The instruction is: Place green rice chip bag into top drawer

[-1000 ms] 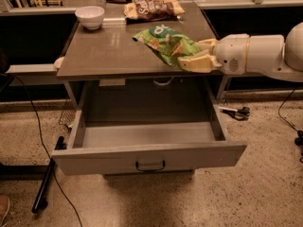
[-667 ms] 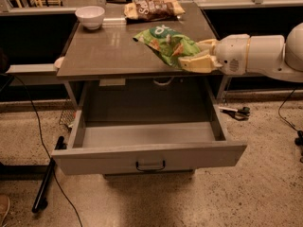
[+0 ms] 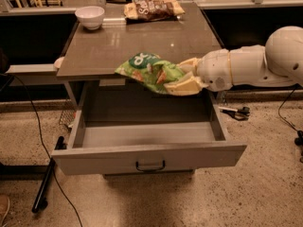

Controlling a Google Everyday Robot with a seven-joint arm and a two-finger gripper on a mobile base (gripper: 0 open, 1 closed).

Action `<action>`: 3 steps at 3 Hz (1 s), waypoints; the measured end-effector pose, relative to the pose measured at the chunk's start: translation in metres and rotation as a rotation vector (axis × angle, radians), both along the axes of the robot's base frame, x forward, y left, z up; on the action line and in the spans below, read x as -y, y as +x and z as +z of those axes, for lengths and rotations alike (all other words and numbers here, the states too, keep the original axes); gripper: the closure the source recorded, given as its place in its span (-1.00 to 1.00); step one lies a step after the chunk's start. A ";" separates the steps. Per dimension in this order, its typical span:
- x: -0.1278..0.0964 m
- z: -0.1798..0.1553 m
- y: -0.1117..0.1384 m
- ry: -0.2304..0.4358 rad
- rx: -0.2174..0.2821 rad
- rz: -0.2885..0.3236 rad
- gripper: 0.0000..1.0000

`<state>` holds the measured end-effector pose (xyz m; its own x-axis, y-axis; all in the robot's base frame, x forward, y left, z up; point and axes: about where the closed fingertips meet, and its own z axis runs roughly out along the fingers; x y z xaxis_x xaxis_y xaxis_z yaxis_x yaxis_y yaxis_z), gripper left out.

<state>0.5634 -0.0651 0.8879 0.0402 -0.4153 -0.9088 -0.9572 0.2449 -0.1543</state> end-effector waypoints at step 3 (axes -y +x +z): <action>-0.020 -0.095 -0.020 -0.173 -0.157 0.050 1.00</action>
Offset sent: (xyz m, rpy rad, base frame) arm -0.0182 0.0093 -0.0470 -0.1078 0.0741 0.0247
